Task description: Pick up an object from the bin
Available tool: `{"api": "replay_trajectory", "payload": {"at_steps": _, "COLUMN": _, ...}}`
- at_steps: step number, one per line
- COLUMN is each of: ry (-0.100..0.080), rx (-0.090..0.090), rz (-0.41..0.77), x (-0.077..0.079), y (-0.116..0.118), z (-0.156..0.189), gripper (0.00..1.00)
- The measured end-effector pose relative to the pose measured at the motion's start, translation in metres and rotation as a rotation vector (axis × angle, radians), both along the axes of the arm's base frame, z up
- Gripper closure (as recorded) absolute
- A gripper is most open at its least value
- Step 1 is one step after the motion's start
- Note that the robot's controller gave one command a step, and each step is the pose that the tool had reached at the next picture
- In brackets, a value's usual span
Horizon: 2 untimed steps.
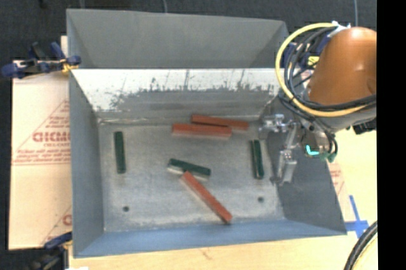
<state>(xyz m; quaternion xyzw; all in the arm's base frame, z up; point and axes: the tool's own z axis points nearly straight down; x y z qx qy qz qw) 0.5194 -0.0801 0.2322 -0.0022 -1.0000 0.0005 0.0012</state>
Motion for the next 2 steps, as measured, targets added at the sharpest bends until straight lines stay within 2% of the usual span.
{"api": "replay_trajectory", "payload": {"at_steps": 2, "ry": -0.007, "rx": -0.001, "rz": 0.003, "x": 0.0017, "y": 0.0003, "z": 0.0028, "gripper": 0.00}}
